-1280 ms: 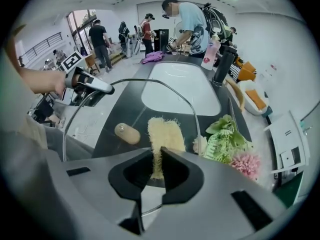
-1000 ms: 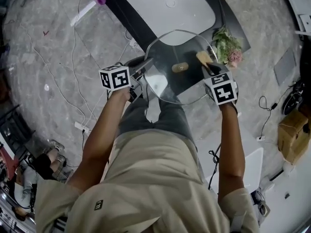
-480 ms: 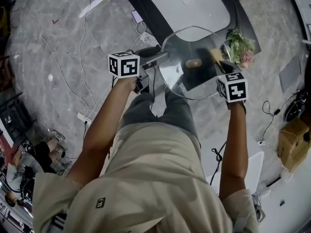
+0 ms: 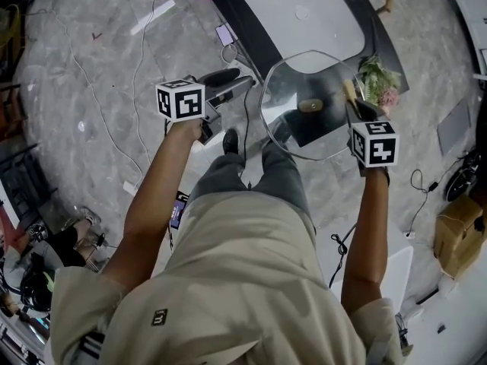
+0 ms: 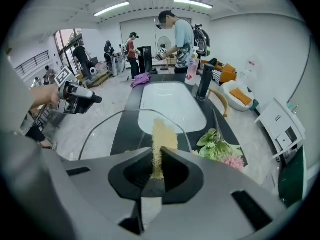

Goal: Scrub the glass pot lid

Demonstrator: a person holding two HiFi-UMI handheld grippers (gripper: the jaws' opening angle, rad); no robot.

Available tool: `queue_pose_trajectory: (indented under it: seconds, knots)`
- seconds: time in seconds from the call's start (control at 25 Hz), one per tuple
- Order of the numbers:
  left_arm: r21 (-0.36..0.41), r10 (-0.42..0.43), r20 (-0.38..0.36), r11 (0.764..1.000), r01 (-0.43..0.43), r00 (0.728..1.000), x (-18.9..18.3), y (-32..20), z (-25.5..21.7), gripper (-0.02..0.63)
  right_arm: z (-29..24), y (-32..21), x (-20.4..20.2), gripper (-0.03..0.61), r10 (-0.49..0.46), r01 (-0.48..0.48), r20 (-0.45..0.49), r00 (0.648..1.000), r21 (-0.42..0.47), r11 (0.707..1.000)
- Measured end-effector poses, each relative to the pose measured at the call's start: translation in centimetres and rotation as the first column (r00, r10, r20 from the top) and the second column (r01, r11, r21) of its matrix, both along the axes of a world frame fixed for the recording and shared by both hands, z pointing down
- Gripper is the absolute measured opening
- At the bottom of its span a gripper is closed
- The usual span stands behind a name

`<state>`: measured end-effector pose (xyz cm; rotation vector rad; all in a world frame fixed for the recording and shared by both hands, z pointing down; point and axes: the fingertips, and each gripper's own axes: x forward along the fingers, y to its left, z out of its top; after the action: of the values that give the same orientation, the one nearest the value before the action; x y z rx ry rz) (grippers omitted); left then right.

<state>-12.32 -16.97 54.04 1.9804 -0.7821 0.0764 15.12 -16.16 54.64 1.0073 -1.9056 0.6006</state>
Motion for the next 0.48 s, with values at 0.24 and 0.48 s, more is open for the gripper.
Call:
queue_pose_trajectory:
  seconds: [0.24,0.48]
  knots:
    - [0.152,-0.024,0.069,0.988,0.013,0.997,-3.4,-0.2,-6.9,0.222,-7.8,-0.9,-1.7,0.041,0.057,-0.075,0.113,0.992,0.162,0.984]
    - [0.369,-0.032,0.12,0.929,-0.015,0.992,-5.1,0.1,-15.6,0.112,-17.6,-1.4,-3.5,0.041,0.057,-0.156,0.265,0.962,0.367,0.917]
